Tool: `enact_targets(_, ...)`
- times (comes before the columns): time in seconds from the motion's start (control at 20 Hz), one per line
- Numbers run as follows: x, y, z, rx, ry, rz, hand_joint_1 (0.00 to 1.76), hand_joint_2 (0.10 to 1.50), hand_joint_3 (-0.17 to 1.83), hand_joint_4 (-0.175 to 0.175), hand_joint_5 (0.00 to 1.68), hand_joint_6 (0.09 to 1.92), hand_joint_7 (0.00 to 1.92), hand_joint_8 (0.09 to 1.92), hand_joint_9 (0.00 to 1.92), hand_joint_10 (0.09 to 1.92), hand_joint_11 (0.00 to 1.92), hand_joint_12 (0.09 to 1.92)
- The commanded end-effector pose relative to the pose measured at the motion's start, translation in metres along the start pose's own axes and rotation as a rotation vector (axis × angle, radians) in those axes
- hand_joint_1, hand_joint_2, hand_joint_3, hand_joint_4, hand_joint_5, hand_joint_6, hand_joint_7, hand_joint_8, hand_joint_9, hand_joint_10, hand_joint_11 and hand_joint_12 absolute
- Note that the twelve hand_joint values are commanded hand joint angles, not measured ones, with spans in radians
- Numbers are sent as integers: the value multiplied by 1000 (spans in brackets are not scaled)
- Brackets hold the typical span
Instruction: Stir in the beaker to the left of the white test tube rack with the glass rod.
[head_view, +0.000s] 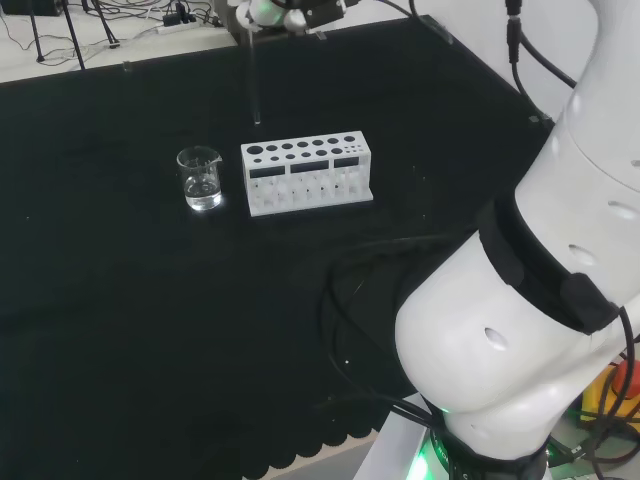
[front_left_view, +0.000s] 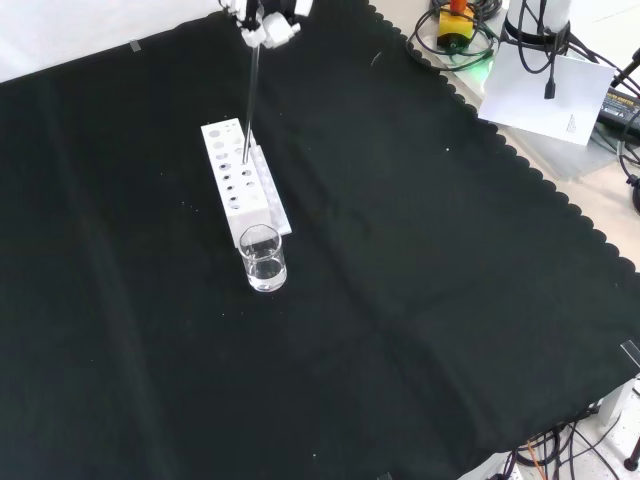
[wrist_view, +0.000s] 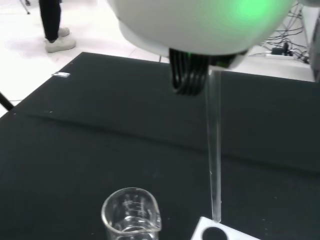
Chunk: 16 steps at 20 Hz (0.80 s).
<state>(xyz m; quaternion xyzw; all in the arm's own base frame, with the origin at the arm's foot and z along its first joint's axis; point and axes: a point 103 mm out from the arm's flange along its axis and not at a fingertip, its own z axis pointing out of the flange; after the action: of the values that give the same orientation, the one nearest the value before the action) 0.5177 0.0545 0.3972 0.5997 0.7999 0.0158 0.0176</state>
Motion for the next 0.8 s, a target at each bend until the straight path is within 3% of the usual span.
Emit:
enact_targets(0.05, 30, 21, 4, -8, 11, -70, 1339, 483, 941, -175, 1333, 476, 1373, 866, 1699, 568, 1738, 344)
enact_targets(0.45, 53, 41, 14, -10, 30, -132, 1339, 484, 938, -175, 1334, 472, 1374, 865, 1700, 563, 1739, 340)
enact_targets(0.8, 56, 54, 28, -11, 53, -151, 1339, 486, 935, -175, 1334, 470, 1374, 863, 1701, 560, 1739, 338)
